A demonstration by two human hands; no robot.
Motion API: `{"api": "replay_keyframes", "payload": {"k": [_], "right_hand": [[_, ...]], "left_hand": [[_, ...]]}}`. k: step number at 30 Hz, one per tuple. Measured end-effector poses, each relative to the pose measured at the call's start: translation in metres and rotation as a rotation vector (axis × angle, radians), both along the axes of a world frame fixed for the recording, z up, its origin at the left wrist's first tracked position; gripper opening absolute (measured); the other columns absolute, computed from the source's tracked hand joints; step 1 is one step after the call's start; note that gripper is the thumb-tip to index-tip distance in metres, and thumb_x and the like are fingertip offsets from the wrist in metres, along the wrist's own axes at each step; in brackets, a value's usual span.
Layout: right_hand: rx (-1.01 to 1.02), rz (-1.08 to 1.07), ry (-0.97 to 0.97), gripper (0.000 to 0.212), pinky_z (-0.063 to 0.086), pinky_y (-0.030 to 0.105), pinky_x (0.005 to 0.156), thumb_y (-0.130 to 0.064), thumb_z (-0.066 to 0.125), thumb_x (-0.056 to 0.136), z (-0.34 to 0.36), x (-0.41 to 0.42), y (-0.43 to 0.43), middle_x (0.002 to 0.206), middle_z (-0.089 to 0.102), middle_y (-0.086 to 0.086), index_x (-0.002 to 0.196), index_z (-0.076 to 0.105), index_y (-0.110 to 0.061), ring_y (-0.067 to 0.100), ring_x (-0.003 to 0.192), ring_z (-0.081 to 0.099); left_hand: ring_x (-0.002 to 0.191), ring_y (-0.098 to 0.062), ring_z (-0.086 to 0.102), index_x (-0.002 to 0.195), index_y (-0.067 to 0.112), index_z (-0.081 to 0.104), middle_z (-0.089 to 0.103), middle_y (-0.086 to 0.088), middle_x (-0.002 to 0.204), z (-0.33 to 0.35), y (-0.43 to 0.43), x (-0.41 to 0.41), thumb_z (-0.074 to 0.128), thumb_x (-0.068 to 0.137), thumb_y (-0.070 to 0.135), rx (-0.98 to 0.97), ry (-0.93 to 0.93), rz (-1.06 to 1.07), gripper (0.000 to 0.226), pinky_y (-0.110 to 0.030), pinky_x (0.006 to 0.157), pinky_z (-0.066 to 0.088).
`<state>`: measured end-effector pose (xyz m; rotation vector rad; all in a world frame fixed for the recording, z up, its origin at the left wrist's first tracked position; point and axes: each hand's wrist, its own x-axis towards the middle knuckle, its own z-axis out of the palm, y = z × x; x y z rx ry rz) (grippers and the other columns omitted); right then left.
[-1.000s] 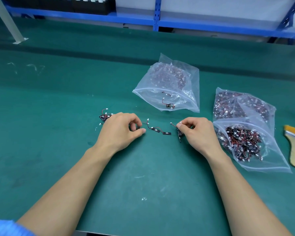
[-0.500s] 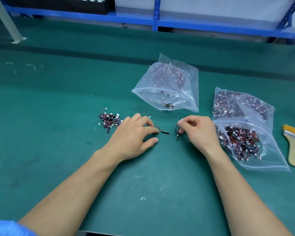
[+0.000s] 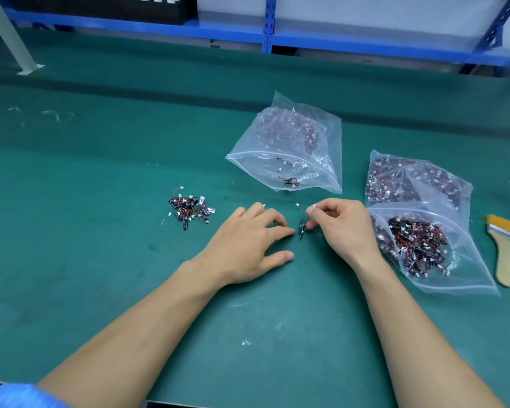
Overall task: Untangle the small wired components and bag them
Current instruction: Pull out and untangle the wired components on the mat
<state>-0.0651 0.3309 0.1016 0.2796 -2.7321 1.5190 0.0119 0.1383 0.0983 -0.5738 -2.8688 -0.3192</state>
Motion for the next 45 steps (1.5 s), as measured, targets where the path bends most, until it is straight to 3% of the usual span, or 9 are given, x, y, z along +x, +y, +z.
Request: {"api": "replay_keyframes", "payload": {"k": [6,13,17,21,27,30,35,39,45], "right_hand": [[-0.004,-0.021,0.006,0.021,0.037,0.017,0.058,-0.026,0.068,0.090,0.000,0.000,0.000,0.063,0.072,-0.012,0.069,0.071,-0.024,-0.003,0.057,0.060],[0.047,-0.042,0.034,0.019,0.048,0.030,0.062,-0.032,0.067,0.084,0.002,0.000,0.001,0.061,0.070,-0.009,0.066,0.071,-0.026,0.010,0.060,0.063],[0.190,-0.087,0.103,0.017,0.052,0.032,0.060,-0.037,0.058,0.073,0.004,0.000,0.007,0.058,0.064,-0.017,0.061,0.065,-0.027,0.011,0.056,0.058],[0.321,-0.104,0.118,0.018,0.053,0.033,0.063,-0.034,0.064,0.080,0.003,-0.002,0.010,0.058,0.063,-0.020,0.062,0.064,-0.031,0.009,0.062,0.061],[0.319,-0.096,0.091,0.014,0.055,0.033,0.077,-0.032,0.070,0.085,-0.002,-0.006,0.012,0.064,0.066,-0.021,0.097,0.077,-0.029,0.010,0.074,0.064],[0.251,-0.116,0.137,0.021,0.048,0.029,0.074,-0.032,0.070,0.085,-0.001,-0.006,0.012,0.065,0.064,-0.025,0.106,0.074,-0.029,0.001,0.069,0.059],[0.166,-0.069,0.254,0.005,0.048,0.029,0.065,-0.027,0.071,0.083,0.005,0.002,0.005,0.065,0.062,-0.019,0.083,0.071,-0.033,0.006,0.060,0.055],[0.279,0.099,0.361,0.003,0.049,0.030,0.062,-0.032,0.073,0.082,0.007,0.019,-0.010,0.059,0.058,-0.014,0.079,0.072,-0.031,0.006,0.061,0.054],[0.583,0.171,0.307,0.016,0.034,0.028,0.059,-0.048,0.066,0.086,0.000,0.028,-0.036,0.055,0.048,-0.017,0.081,0.071,-0.034,0.012,0.073,0.056]], "left_hand": [[0.104,-0.010,0.043,0.118,0.032,0.068,0.059,0.021,0.123,0.001,-0.007,0.002,0.055,0.095,0.055,0.055,0.041,-0.004,0.036,-0.025,0.079,0.023],[0.103,-0.015,0.046,0.126,0.027,0.065,0.058,0.018,0.131,0.004,0.005,0.001,0.055,0.095,0.051,0.069,0.100,-0.050,0.040,-0.029,0.082,0.033],[0.111,-0.012,0.040,0.135,0.028,0.059,0.050,0.020,0.142,0.002,0.014,-0.004,0.044,0.097,0.061,-0.029,0.024,-0.090,0.053,-0.026,0.083,0.021],[0.109,-0.011,0.039,0.133,0.028,0.061,0.054,0.022,0.138,-0.001,0.012,-0.006,0.040,0.097,0.063,-0.046,0.029,-0.105,0.054,-0.024,0.080,0.015],[0.106,-0.013,0.044,0.128,0.027,0.066,0.059,0.021,0.134,0.002,0.005,-0.002,0.055,0.096,0.052,0.078,0.048,-0.122,0.042,-0.028,0.083,0.028],[0.098,-0.016,0.049,0.117,0.025,0.070,0.065,0.017,0.122,0.009,-0.010,0.000,0.063,0.092,0.036,0.251,0.114,-0.028,0.028,-0.037,0.086,0.042],[0.089,-0.017,0.047,0.100,0.022,0.068,0.065,0.015,0.098,0.010,-0.047,0.003,0.068,0.086,0.016,0.402,0.170,0.286,0.015,-0.041,0.081,0.046],[0.089,-0.014,0.045,0.098,0.028,0.069,0.064,0.017,0.093,0.007,-0.054,0.003,0.073,0.085,0.024,0.360,0.090,0.360,0.014,-0.037,0.081,0.044],[0.092,-0.015,0.045,0.099,0.033,0.074,0.065,0.015,0.092,0.006,-0.047,0.001,0.070,0.090,0.034,0.259,0.024,0.369,0.011,-0.038,0.088,0.042]]}}
